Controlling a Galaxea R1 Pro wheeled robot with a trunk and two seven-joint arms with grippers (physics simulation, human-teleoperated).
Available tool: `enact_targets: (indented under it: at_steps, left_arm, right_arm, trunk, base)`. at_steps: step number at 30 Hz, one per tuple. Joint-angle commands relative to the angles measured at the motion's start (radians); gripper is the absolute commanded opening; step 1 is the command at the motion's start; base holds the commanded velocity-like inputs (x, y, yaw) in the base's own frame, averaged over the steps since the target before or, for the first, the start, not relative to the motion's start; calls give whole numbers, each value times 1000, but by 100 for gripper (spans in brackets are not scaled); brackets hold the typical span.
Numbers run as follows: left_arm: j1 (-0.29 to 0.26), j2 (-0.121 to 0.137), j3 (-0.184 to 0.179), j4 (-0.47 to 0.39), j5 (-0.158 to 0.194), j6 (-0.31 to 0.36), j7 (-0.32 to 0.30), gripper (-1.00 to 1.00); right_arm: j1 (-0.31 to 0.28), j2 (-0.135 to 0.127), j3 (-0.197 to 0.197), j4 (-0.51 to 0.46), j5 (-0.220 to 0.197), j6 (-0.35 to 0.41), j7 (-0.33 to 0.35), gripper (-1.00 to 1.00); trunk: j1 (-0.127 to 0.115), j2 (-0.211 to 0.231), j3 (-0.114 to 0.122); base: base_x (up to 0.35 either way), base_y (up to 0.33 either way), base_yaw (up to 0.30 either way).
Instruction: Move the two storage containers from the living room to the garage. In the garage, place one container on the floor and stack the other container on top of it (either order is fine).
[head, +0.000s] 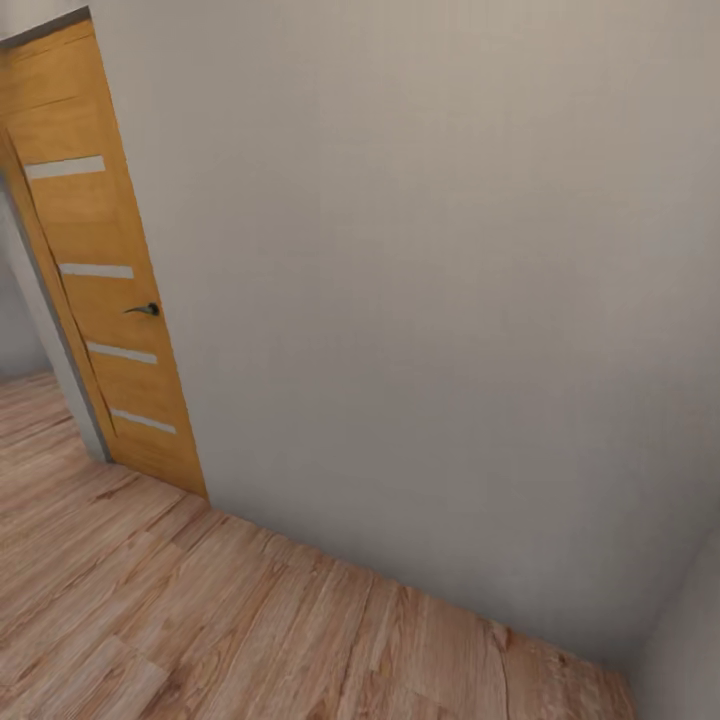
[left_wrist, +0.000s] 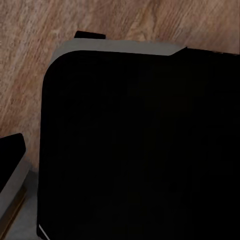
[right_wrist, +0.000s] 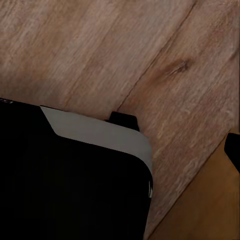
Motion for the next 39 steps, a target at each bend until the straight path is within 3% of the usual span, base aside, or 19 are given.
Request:
enact_targets:
  at_steps: [1, 15, 39]
  left_arm:
    - [0, 0, 1, -1, 9, -2, -1, 100]
    - [0, 0, 2, 0, 10, -5, 0, 100]
    - [1, -5, 4, -2, 34, -6, -1, 100]
  right_arm:
    - [-1, 1, 4, 3, 2, -5, -6, 100]
    - [-1, -9, 1, 3, -3, -13, -6, 100]
    - [-1, -3, 1, 3, -3, -9, -6, 100]
  trunk:
    - [1, 0, -1]
    - [1, 0, -1]
    - [1, 0, -1]
  base:
    - [322, 0, 270]
    - [295, 0, 270]
    - [11, 0, 276]
